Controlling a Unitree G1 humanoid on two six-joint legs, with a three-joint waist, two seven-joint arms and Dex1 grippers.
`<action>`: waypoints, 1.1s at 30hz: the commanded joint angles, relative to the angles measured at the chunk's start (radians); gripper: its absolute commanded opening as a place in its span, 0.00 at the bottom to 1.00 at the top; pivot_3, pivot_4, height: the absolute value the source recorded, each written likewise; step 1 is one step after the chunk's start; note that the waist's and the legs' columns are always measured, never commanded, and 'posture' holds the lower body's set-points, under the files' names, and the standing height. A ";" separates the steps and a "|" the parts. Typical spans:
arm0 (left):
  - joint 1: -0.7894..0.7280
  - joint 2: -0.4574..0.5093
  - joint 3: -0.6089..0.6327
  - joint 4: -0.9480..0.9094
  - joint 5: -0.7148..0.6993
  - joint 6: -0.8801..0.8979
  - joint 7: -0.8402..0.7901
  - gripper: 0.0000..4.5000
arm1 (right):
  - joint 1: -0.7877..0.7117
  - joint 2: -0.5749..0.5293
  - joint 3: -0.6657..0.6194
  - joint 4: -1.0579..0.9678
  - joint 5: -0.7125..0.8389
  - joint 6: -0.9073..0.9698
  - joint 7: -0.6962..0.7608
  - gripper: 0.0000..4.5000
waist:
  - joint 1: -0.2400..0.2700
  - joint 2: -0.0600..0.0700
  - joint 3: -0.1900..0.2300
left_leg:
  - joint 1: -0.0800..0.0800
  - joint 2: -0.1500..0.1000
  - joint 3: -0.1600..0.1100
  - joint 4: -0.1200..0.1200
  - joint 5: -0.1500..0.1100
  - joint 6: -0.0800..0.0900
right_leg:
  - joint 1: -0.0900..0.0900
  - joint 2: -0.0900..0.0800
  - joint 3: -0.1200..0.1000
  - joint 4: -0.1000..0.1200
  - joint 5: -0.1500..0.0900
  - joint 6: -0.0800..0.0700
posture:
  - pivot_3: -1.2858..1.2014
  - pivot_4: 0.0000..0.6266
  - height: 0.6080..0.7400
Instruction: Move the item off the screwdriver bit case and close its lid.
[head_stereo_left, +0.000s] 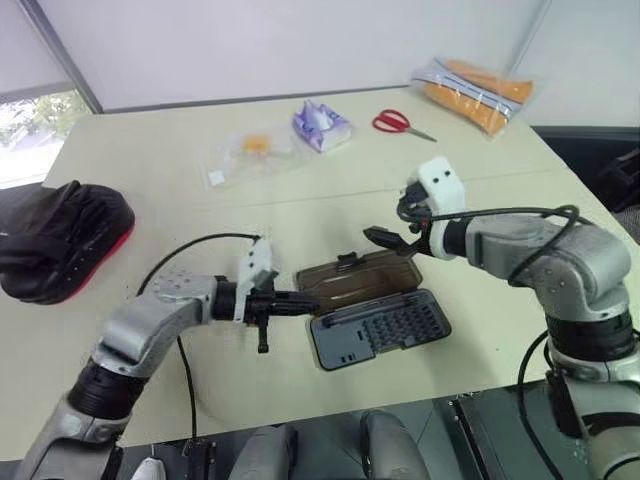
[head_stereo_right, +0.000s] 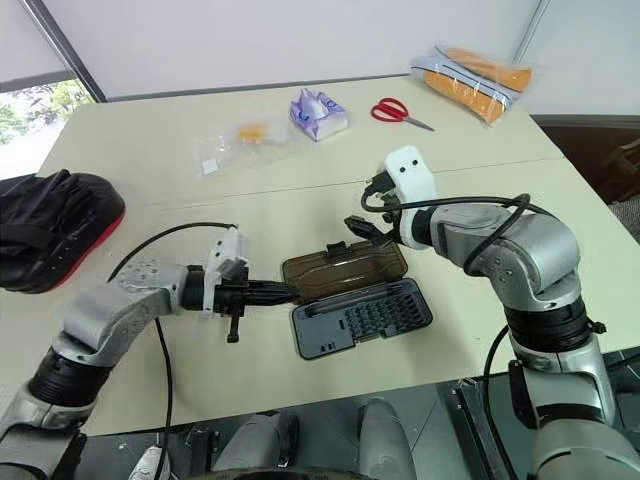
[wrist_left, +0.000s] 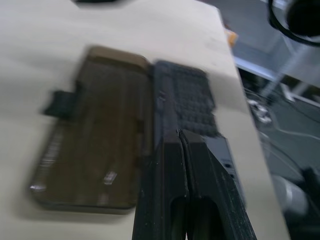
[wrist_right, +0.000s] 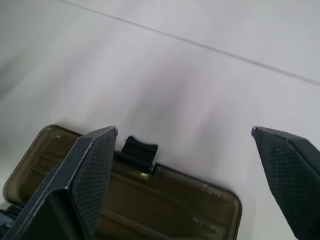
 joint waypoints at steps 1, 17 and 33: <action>-0.024 -0.022 -0.060 0.044 0.054 -0.063 -0.046 0.00 | -0.009 -0.043 0.070 0.001 -0.096 -0.108 0.080 0.99 | -0.001 0.000 0.000 | 0.000 0.000 0.000 0.000 0.000 0.000 | 0.000 0.000 0.000 0.000 0.000 0.000 | 0.52 0.24 1.00; -0.009 -0.023 -0.148 0.100 0.153 -0.130 -0.157 0.00 | -0.012 -0.027 0.161 0.067 -0.303 -0.239 0.271 0.99 | 0.003 0.000 0.000 | 0.000 0.000 -0.002 0.000 0.000 0.000 | 0.000 0.000 0.000 0.000 0.000 0.000 | 0.52 0.24 1.00; 0.017 -0.120 -0.197 0.174 0.242 -0.211 -0.130 0.00 | -0.112 -0.171 0.267 0.295 -0.478 -0.481 0.704 0.99 | 0.003 0.000 0.000 | 0.000 0.000 0.001 0.001 0.000 0.000 | 0.000 0.000 0.000 0.000 0.000 0.000 | 0.52 0.24 1.00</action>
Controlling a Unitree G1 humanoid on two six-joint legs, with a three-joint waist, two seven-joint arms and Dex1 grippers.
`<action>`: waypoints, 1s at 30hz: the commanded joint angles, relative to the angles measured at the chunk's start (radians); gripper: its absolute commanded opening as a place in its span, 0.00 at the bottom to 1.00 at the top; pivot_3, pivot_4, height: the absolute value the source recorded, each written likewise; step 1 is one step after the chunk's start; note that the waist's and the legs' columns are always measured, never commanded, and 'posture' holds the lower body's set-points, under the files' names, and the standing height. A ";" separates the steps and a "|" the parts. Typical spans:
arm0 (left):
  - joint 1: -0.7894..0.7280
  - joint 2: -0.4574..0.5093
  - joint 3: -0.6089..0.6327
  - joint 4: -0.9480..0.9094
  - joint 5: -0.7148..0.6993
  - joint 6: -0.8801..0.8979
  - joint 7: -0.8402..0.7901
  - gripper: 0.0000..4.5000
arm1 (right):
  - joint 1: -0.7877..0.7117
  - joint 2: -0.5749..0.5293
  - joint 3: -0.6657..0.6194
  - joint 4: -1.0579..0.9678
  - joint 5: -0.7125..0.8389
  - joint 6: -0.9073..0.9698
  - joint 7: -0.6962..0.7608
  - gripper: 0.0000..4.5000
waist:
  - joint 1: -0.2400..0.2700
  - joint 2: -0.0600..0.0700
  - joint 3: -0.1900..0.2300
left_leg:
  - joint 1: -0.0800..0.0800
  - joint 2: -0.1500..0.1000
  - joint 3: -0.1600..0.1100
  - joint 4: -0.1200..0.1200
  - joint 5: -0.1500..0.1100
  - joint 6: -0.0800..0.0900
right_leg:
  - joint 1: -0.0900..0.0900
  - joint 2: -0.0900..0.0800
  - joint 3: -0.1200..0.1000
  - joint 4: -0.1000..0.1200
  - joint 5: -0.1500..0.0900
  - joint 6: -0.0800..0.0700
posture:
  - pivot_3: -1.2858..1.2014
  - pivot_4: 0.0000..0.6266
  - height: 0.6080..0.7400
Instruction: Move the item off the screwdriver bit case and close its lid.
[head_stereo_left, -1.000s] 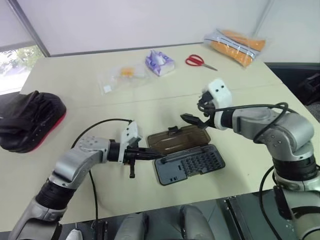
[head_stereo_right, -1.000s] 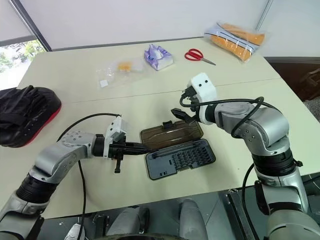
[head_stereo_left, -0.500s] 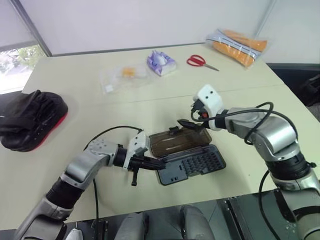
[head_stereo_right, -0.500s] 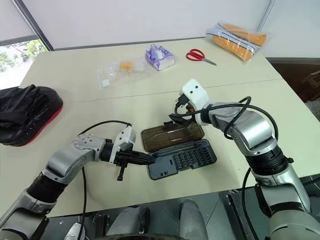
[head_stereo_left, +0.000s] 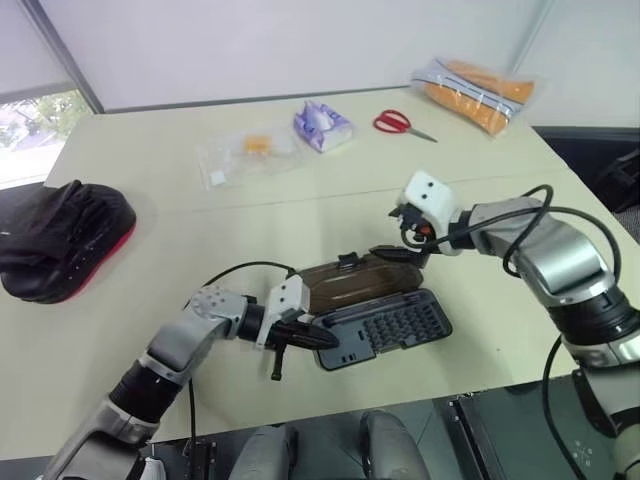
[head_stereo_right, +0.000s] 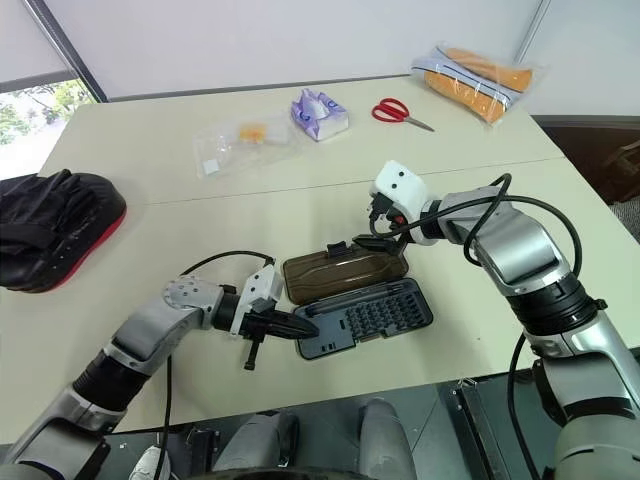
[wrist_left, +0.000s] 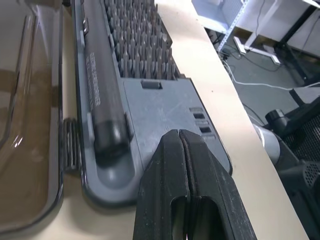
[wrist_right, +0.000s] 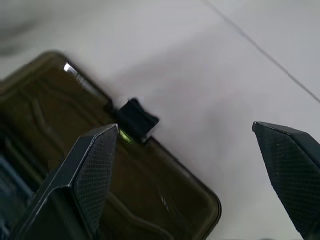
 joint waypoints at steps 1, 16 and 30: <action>0.021 -0.013 -0.020 0.014 0.026 -0.002 0.021 0.00 | -0.050 -0.004 0.007 0.075 -0.051 -0.074 0.075 0.99 | 0.000 0.000 0.000 | 0.000 0.000 0.000 0.000 0.000 0.000 | 0.000 0.000 0.000 0.000 0.000 0.000 | 0.52 0.24 1.00; 0.080 -0.028 -0.015 0.006 0.045 -0.018 0.062 0.00 | -0.157 0.149 0.090 0.471 -0.266 -0.359 0.219 0.99 | -0.002 0.000 0.000 | 0.001 0.000 -0.002 0.000 0.000 0.000 | 0.000 0.000 0.000 0.000 0.000 0.000 | 0.52 0.24 1.00; 0.091 -0.024 -0.011 0.007 0.051 -0.035 0.074 0.00 | -0.167 0.207 0.072 0.621 -0.371 -0.483 0.268 0.99 | -0.004 0.001 -0.001 | 0.001 0.000 -0.003 0.000 0.000 0.000 | 0.000 0.000 0.000 0.000 0.000 0.000 | 0.52 0.24 1.00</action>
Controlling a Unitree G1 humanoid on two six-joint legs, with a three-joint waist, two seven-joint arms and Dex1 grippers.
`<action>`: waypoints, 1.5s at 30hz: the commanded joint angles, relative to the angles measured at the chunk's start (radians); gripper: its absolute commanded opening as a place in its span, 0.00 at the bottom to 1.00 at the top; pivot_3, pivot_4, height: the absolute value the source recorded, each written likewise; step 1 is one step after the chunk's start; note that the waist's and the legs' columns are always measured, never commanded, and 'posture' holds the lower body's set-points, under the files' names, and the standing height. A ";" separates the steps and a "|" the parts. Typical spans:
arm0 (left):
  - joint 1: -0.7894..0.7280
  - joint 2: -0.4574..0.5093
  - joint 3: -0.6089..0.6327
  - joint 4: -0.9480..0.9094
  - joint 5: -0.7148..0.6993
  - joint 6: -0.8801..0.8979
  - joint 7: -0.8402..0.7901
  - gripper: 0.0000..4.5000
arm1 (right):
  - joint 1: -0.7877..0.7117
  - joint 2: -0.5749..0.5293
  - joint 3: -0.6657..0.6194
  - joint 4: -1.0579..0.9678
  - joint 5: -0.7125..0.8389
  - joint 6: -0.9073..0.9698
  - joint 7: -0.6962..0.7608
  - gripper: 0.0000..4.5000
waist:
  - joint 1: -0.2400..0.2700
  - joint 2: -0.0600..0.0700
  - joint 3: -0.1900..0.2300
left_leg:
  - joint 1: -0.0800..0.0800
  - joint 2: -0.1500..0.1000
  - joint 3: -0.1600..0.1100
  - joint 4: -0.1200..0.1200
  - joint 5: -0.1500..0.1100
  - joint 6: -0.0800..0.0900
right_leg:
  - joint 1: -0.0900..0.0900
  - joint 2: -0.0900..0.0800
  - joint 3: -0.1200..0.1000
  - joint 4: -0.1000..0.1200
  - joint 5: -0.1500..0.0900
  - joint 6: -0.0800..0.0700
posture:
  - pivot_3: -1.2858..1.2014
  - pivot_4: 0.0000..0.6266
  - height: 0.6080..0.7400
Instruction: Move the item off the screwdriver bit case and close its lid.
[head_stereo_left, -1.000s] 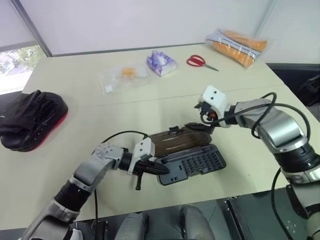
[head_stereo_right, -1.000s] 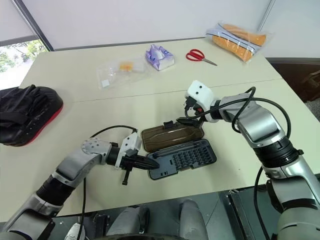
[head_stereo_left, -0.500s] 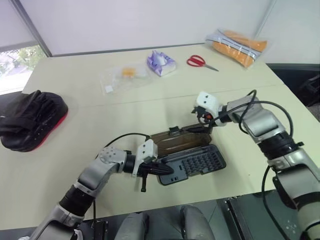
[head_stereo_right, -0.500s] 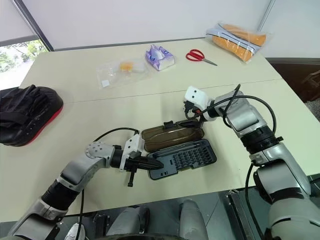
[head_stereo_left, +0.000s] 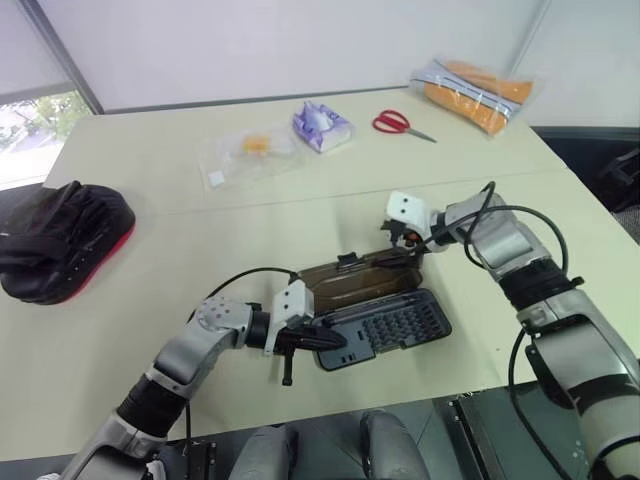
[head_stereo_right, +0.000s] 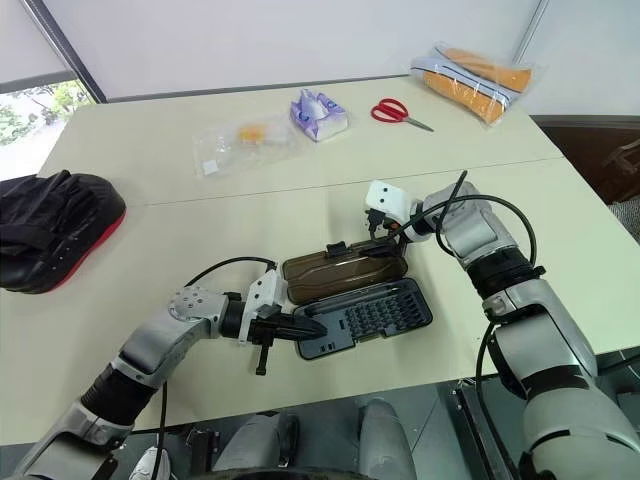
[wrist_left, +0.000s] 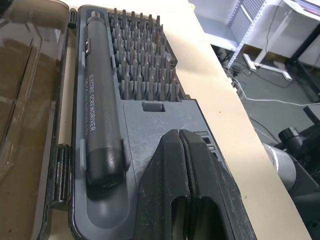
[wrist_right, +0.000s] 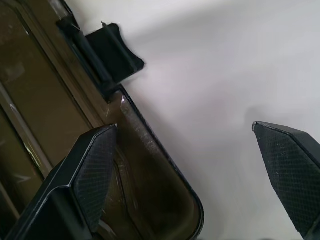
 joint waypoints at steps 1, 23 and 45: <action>0.023 0.014 -0.023 0.032 0.040 0.009 0.011 0.00 | -0.022 0.010 -0.023 0.005 -0.018 -0.022 0.010 0.99 | 0.000 0.000 0.000 | 0.000 0.000 0.000 0.000 0.000 0.000 | 0.000 0.000 0.000 0.000 0.000 0.000 | 0.52 0.24 1.00; 0.036 0.002 -0.022 0.018 0.039 -0.001 0.051 0.00 | 0.003 0.040 0.011 0.079 -0.094 -0.077 0.074 0.60 | 0.002 0.001 -0.003 | 0.005 0.000 0.000 0.001 0.000 0.000 | 0.006 0.000 0.000 0.000 0.000 0.000 | 0.52 0.24 1.00; 0.045 -0.013 -0.005 0.012 0.044 -0.007 0.095 0.00 | -0.081 0.111 0.043 0.406 -0.211 -0.266 0.132 0.01 | 0.004 -0.002 -0.017 | 0.033 0.001 -0.001 -0.004 -0.004 0.007 | 0.032 0.002 0.001 -0.003 0.000 0.000 | 0.52 0.24 1.00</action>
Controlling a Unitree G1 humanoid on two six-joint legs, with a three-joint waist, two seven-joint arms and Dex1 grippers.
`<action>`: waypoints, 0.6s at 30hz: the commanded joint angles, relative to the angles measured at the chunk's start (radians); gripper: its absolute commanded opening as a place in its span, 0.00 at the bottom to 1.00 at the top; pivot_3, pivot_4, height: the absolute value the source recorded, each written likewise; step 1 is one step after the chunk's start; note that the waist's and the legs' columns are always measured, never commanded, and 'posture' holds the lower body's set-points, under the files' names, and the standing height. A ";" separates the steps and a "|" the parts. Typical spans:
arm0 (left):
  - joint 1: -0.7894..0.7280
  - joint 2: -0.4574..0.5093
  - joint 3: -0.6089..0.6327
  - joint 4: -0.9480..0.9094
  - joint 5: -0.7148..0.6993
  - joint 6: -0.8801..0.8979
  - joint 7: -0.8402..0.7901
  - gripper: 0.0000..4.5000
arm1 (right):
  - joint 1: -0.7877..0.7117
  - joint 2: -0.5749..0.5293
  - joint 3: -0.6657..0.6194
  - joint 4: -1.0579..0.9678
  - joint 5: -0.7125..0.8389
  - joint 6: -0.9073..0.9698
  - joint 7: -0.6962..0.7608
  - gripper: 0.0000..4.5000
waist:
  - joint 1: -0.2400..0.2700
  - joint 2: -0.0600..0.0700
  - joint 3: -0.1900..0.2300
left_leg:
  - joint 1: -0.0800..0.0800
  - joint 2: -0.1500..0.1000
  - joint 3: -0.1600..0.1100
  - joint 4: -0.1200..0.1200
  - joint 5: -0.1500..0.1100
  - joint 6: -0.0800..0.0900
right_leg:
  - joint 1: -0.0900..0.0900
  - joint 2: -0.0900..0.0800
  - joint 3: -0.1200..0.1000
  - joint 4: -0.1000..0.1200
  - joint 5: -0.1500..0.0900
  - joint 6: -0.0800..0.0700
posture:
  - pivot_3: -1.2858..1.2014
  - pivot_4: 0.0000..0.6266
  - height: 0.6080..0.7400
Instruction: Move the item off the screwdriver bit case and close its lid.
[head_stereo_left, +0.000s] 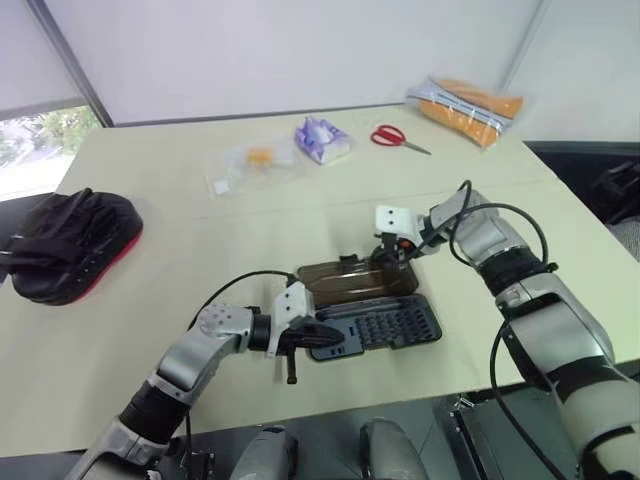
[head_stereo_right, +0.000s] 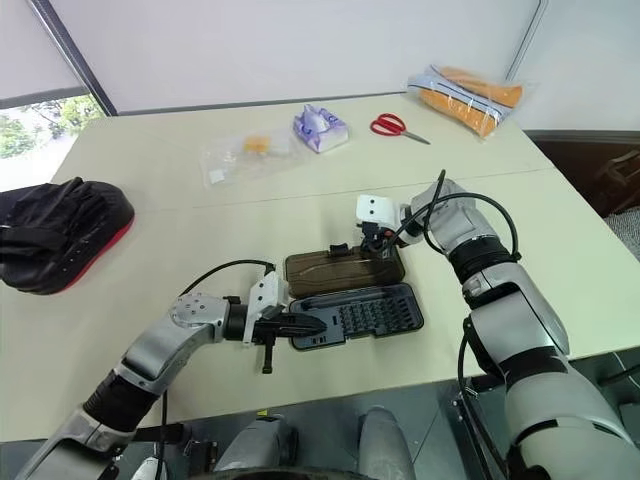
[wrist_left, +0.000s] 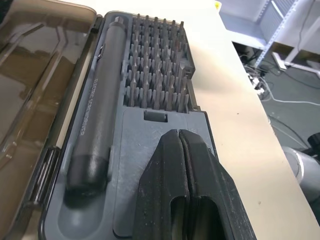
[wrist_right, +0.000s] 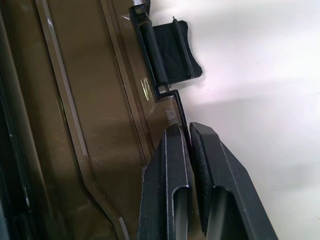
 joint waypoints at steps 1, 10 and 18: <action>0.016 0.001 -0.003 0.003 0.013 0.012 0.008 0.00 | 0.029 0.011 0.017 0.074 -0.046 0.009 -0.020 0.01 | 0.000 0.000 -0.001 | 0.000 0.000 0.000 0.000 0.000 0.000 | 0.000 0.000 0.000 0.000 0.000 0.000 | 0.52 0.24 1.00; 0.003 -0.010 0.061 -0.015 -0.033 0.063 0.043 0.00 | 0.051 -0.008 0.016 -0.006 -0.094 -0.089 -0.092 0.01 | -0.003 0.000 -0.003 | 0.000 0.000 0.000 0.000 0.000 -0.001 | -0.001 0.000 0.000 0.000 0.000 0.000 | 0.52 0.24 1.00; -0.064 -0.066 0.233 -0.070 -0.159 0.208 0.167 0.00 | 0.172 -0.083 -0.030 -0.368 -0.150 -0.057 -0.220 0.01 | -0.002 0.001 -0.002 | -0.003 0.000 0.000 0.000 0.003 -0.006 | -0.005 0.000 0.001 0.001 0.000 0.000 | 0.52 0.24 1.00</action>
